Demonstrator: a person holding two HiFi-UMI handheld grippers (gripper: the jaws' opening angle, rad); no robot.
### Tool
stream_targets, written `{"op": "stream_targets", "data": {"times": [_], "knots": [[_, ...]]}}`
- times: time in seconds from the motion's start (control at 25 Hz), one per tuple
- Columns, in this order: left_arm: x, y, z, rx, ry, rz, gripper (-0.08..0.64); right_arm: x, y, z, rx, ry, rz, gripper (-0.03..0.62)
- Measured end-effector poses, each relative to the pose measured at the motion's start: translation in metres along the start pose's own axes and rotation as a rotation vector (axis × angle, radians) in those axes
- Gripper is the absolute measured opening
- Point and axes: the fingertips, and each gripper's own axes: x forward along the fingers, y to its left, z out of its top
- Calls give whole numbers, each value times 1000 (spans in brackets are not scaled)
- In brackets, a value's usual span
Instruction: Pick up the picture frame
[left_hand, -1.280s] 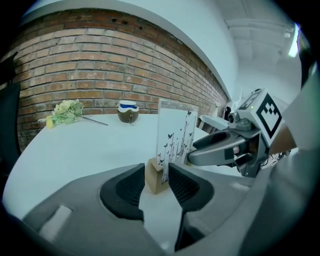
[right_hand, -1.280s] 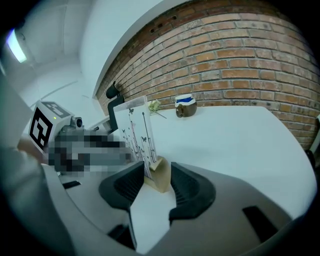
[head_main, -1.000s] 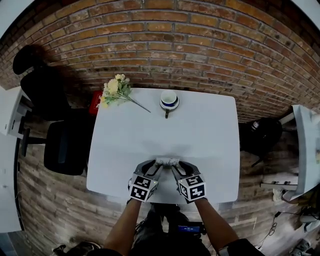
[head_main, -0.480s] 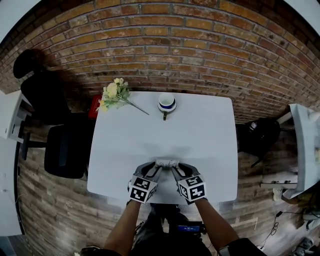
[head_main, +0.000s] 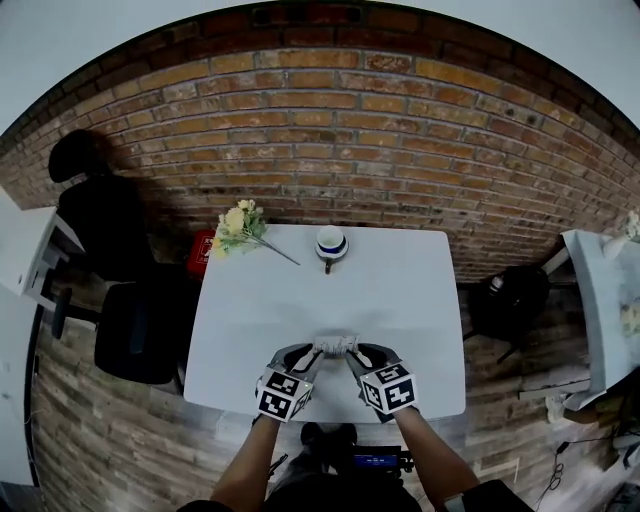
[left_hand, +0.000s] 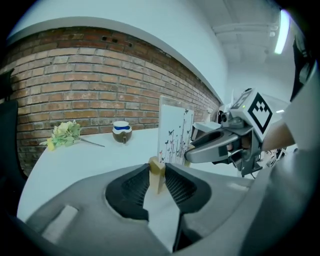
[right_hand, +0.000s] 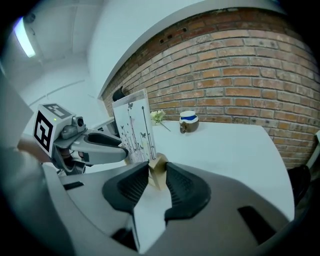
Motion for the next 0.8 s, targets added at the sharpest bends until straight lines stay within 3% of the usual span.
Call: {"op": "stream_targets", "data": {"times": [0.36, 0.8], "knots": [[-30, -18, 25, 33, -75, -5, 104, -36, 15, 20, -17, -47, -5, 114], [-38, -25, 23, 38, -73, 0, 104, -44, 22, 16, -14, -57, -16, 114]]}}
